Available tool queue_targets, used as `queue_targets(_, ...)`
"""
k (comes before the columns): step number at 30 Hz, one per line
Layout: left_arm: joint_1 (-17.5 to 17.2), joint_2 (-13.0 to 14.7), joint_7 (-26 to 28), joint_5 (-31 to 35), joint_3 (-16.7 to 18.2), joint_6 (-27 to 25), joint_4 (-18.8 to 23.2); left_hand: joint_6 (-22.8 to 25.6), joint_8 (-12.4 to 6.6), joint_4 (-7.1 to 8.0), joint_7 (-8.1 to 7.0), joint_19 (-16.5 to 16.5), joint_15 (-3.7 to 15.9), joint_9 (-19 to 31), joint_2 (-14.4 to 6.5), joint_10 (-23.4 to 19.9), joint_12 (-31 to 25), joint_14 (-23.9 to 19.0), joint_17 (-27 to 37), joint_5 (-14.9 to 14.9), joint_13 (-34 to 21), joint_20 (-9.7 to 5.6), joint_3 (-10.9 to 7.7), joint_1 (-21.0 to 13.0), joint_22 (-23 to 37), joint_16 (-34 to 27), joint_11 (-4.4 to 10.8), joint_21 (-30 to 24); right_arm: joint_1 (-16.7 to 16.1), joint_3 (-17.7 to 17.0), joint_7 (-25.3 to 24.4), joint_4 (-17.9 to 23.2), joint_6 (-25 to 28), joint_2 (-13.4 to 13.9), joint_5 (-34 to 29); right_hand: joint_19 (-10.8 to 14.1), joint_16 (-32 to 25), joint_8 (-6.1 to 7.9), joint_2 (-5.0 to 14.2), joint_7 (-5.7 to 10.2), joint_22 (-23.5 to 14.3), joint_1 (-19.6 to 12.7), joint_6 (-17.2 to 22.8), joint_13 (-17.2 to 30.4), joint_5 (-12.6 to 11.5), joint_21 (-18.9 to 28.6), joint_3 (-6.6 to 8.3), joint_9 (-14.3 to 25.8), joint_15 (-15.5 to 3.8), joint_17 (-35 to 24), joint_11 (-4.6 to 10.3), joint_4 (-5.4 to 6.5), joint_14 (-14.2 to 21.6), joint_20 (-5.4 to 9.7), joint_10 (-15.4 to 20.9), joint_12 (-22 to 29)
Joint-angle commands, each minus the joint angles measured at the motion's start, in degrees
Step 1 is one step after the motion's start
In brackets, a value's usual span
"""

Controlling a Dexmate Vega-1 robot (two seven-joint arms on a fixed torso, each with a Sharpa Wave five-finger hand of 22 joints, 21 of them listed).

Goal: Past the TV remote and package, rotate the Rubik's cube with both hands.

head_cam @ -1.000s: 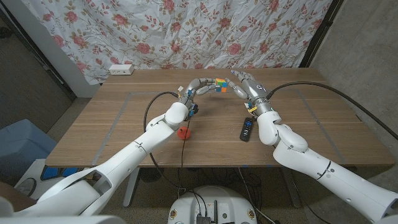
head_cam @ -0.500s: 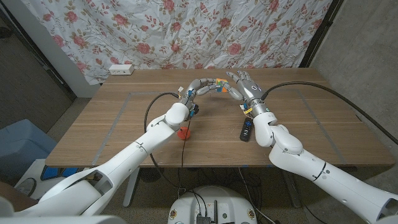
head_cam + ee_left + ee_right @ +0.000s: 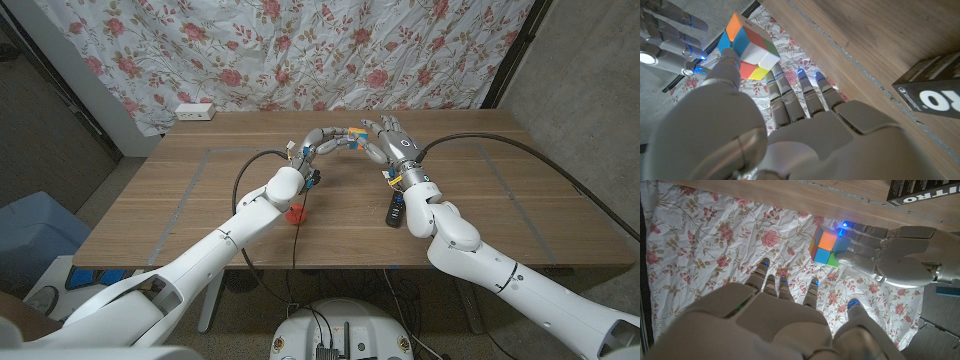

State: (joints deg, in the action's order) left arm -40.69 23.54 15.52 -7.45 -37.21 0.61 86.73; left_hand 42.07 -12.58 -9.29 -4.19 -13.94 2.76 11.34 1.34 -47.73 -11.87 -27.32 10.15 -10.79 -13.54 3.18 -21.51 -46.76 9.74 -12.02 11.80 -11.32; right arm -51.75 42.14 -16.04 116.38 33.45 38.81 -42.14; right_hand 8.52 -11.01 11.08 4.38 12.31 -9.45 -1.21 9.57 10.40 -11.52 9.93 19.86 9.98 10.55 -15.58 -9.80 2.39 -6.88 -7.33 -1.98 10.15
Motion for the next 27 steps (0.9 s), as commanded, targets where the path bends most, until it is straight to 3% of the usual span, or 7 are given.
queue_targets(1,-0.1,-0.2,-0.1,-0.4,0.1,0.2,-0.3,0.3,-0.22,0.05,-0.04,0.2,4.12,0.1,-0.6,0.1,-0.2,0.4,0.1,-0.4,-0.2,-0.11,0.11,0.0,0.3,0.4,0.24,0.1,0.4,0.5,1.5,-0.2,1.5,-0.6,-1.4,-0.3,-0.1,0.32,1.80,0.05,-0.2,0.1,0.9,-0.1,-0.3,0.3,-0.02,0.1,-0.02,-0.2,0.01,0.35,-0.7,0.10,-0.7,-0.2)
queue_targets(27,-0.2,-0.6,0.2,-0.6,0.0,0.6,-0.7,0.4,-0.04,0.06,0.27,0.1,4.15,0.2,-0.8,0.1,-0.2,0.4,0.1,-0.4,-0.3,-0.11,0.25,0.2,0.3,0.4,0.19,0.1,-0.3,0.6,2.6,0.5,2.1,-0.2,-1.6,-0.9,-0.7,1.09,1.64,-0.20,-0.2,0.4,5.5,-0.1,-0.4,0.6,-0.41,0.1,-0.78,-0.5,0.89,1.13,-1.3,0.61,-0.7,0.5)
